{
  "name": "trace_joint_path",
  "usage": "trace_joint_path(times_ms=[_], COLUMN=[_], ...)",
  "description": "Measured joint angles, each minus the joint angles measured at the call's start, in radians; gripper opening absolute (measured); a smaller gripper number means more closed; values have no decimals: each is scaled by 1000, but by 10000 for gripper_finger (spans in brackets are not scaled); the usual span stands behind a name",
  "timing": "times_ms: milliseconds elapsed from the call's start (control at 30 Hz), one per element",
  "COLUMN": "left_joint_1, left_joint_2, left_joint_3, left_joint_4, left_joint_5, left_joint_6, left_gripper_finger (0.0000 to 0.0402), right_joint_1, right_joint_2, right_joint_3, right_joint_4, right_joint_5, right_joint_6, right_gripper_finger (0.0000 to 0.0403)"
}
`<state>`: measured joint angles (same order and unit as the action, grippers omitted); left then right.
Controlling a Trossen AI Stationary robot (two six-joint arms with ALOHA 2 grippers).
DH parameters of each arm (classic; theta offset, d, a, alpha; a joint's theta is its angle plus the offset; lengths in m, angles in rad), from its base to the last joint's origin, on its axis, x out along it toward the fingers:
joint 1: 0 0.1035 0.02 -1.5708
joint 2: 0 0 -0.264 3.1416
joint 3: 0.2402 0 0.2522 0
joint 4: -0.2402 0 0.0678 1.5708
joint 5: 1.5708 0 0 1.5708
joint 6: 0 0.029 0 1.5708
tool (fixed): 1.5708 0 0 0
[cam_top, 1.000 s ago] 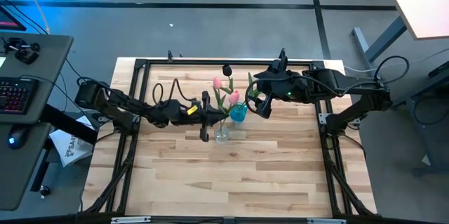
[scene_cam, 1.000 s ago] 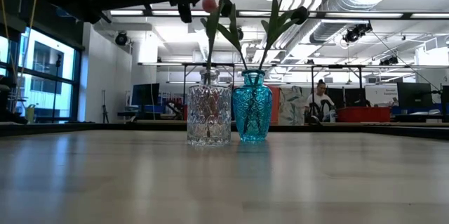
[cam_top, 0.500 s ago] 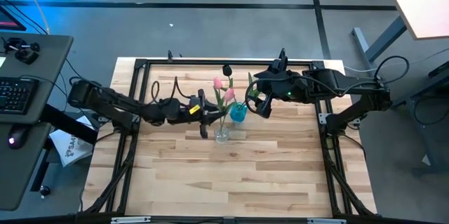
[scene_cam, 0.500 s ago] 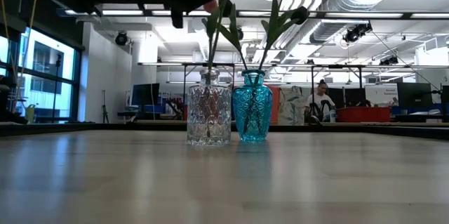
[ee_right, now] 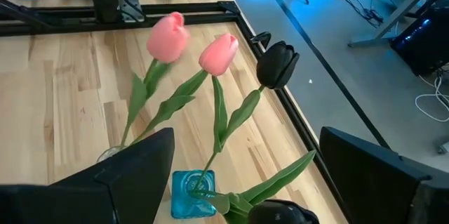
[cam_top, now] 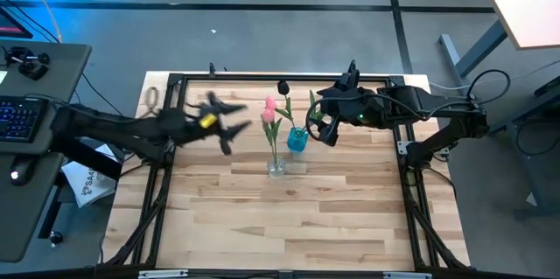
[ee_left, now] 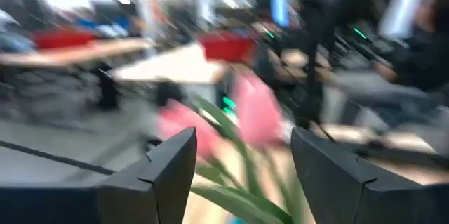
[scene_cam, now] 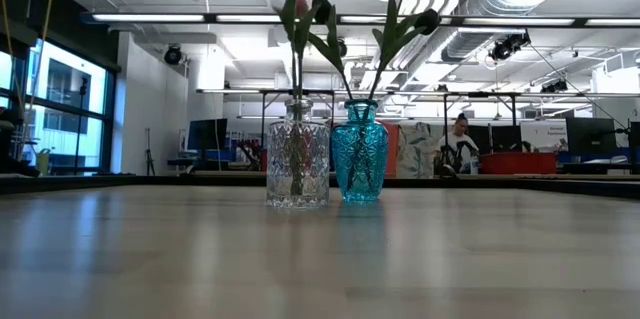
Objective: Sort flowers into vase by color
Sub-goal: Return to Home Position
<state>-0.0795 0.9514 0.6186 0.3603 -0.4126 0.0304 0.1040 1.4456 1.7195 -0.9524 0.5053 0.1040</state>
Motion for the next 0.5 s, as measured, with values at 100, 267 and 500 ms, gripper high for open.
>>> trace_joint_path(times_ms=[100,267,500], left_joint_1=[1,28,139], left_joint_2=[-118,-239,-236], left_joint_3=[0,0,0], left_joint_4=[-26,-60,-68], left_joint_5=[-82,-117,69], left_joint_6=[88,165,79], left_gripper_finger=[224,218,166], right_joint_1=[0,0,0], right_joint_2=[0,0,-39], right_joint_3=[0,0,0], right_joint_4=[0,-23,-189], right_joint_5=[0,0,-16], right_joint_6=[3,10,104], right_gripper_finger=[353,353,328])
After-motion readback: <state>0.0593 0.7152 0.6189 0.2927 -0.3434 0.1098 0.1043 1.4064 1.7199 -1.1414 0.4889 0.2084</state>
